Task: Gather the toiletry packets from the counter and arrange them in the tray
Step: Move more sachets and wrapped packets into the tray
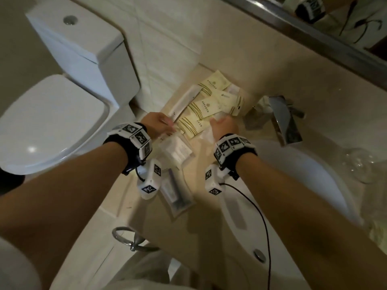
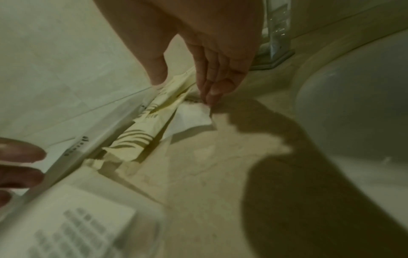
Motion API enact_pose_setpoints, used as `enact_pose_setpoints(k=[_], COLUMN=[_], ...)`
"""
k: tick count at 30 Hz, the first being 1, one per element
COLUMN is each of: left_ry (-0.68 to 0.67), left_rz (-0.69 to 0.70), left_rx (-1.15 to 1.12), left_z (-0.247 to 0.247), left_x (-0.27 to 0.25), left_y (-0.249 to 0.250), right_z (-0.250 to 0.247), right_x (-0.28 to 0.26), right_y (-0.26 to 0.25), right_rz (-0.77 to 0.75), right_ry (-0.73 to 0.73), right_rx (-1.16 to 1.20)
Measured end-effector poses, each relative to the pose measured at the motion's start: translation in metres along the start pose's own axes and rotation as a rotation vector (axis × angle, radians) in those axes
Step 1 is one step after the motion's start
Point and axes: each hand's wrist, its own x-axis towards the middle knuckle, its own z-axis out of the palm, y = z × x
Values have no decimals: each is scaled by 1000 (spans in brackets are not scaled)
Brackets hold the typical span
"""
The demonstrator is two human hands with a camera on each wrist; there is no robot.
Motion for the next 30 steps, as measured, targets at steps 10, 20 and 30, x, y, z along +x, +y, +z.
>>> enact_pose_setpoints(k=[10,20,30], left_ry=[-21,-56,-180], left_rz=[-41,1,147], left_rx=[-167,-213,-337], left_z=[-7,-1,27], left_x=[7,18,5], left_y=[-2,15,97], right_z=[37,16,-61], right_x=[37,32,13], right_y=[-25,-29,-34], right_rz=[197,126,-124], right_ry=[97,-65,39], right_rx=[20,155,580])
